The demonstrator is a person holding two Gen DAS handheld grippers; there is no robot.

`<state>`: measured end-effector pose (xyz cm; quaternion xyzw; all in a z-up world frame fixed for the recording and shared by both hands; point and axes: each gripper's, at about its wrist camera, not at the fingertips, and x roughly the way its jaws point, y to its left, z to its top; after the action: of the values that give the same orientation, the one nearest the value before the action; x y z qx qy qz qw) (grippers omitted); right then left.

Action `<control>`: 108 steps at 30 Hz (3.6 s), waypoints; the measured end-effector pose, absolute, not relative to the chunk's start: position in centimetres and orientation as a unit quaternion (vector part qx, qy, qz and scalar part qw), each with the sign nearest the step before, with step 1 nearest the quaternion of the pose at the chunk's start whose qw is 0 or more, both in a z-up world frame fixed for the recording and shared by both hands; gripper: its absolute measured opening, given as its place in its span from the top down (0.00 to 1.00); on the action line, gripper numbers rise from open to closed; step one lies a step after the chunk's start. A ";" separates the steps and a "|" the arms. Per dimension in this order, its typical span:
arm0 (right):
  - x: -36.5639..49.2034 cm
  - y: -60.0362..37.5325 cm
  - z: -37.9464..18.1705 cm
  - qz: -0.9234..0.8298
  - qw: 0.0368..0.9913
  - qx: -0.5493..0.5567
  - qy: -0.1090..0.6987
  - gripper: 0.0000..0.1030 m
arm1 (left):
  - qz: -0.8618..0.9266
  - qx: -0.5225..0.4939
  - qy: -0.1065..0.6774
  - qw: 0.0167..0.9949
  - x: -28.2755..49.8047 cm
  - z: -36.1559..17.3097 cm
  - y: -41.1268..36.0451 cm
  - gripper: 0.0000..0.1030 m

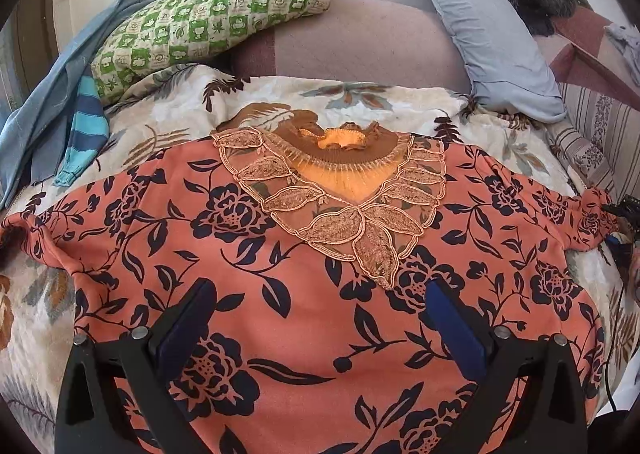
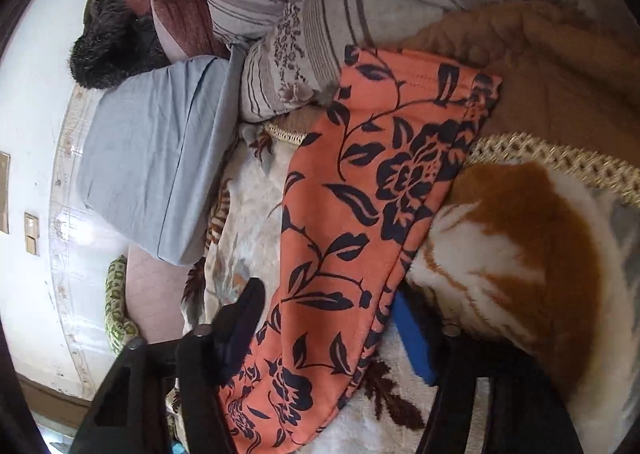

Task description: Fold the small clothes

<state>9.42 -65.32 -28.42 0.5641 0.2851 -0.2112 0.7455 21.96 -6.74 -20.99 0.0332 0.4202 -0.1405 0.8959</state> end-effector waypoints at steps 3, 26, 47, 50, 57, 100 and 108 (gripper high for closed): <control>9.9 -65.3 -29.2 -0.234 0.746 0.557 0.281 0.63 | -0.140 0.036 0.421 0.896 22.1 -21.2 -6.8 0.00; 25.8 -26.3 -15.5 0.118 0.880 0.229 0.399 0.89 | 0.017 -0.035 0.368 0.929 24.0 -18.5 7.1 0.00; 23.7 -17.6 -18.9 0.086 0.894 0.036 0.439 0.32 | 0.037 -0.114 0.374 0.920 25.8 -19.6 12.2 0.00; 21.9 -21.7 -18.5 0.062 0.898 0.131 0.415 0.32 | -0.017 -0.115 0.369 0.922 27.1 -19.5 10.4 0.00; 17.9 -32.3 -21.9 0.005 0.876 0.340 0.342 0.41 | -0.106 -0.025 0.371 0.922 30.0 -20.5 4.4 0.06; 22.5 -30.7 -26.9 -0.021 0.840 0.307 0.447 0.19 | -0.170 -0.047 0.466 0.867 32.9 -24.8 2.4 0.94; 22.5 -30.8 -26.9 -0.019 0.841 0.310 0.444 0.19 | -0.213 -0.077 0.442 0.868 30.8 -21.3 3.6 0.97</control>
<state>22.54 -30.79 -26.95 0.3096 0.4440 -0.0185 0.8407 30.81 3.60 -21.34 -0.0766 0.4417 -0.2129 0.8682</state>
